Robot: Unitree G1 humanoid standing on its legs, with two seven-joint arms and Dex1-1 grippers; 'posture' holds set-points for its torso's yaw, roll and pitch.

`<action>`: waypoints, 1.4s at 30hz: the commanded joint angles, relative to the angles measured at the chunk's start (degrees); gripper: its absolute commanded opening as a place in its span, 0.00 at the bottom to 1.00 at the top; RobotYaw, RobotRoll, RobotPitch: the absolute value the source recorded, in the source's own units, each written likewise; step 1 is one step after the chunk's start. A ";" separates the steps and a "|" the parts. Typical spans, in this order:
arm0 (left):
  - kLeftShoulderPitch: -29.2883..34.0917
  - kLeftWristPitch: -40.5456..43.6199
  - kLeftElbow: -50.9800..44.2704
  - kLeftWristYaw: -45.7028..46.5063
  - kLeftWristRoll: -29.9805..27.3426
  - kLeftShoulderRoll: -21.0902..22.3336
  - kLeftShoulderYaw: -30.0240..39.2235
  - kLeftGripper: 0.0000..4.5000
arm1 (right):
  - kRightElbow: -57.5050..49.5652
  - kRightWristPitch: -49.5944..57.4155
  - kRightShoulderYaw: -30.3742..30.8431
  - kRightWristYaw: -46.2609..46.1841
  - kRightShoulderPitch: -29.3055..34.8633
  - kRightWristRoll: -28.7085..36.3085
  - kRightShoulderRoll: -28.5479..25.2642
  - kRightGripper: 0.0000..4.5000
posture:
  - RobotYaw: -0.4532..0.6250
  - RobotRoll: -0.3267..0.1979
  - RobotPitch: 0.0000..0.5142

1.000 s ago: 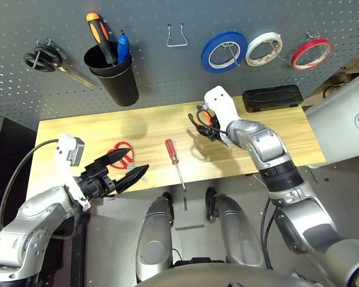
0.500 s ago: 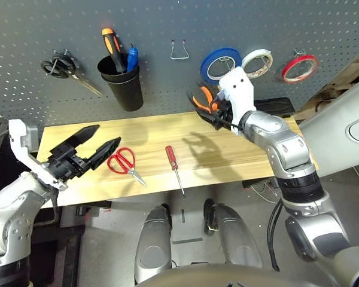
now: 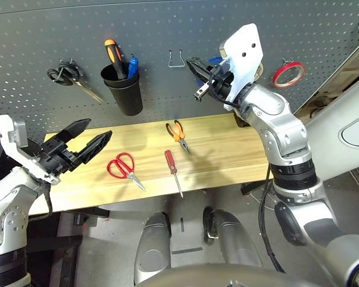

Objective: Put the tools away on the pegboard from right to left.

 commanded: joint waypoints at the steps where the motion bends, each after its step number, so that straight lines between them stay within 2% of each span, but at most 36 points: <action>1: 0.33 1.01 0.25 -0.76 -0.52 0.94 0.70 1.00 | -0.55 2.13 1.77 1.21 2.91 0.38 -1.63 0.01 | 0.48 0.62 0.20; 2: 0.36 0.77 0.18 -0.83 -0.27 0.92 0.45 1.00 | -0.65 2.28 1.97 1.47 3.51 0.41 -2.02 0.01 | 0.48 0.62 0.19; 5: 0.10 0.99 -0.20 -0.56 -0.19 0.57 -0.39 1.00 | -0.72 2.42 2.19 1.57 4.50 0.35 -2.97 0.14 | 0.47 0.62 0.19; 15: 0.04 1.59 -1.78 0.34 0.33 -0.55 -4.23 1.00 | -0.51 3.27 1.94 2.97 8.70 0.95 -6.16 0.95 | 0.46 0.62 0.19; 16: 0.00 1.71 -1.92 0.63 0.48 -0.75 -4.75 1.00 | -0.33 3.95 1.65 3.14 9.38 1.35 -6.43 0.99 | 0.46 0.62 0.18; 27: -0.17 1.93 -3.41 2.55 1.89 -2.36 -8.60 1.00 | 1.02 6.20 1.25 4.22 15.25 2.12 -9.86 0.99 | 0.45 0.62 0.17; 36: -0.77 2.07 -3.53 3.73 3.20 -2.98 -10.67 1.00 | 4.35 0.88 3.40 6.19 17.87 -0.93 -12.97 0.99 | 0.45 0.62 0.19; 42: -0.65 2.51 -4.11 4.17 3.21 -3.18 -11.23 1.00 | 6.51 -7.49 3.76 7.59 19.98 -2.57 -13.33 0.99 | 0.44 0.62 0.21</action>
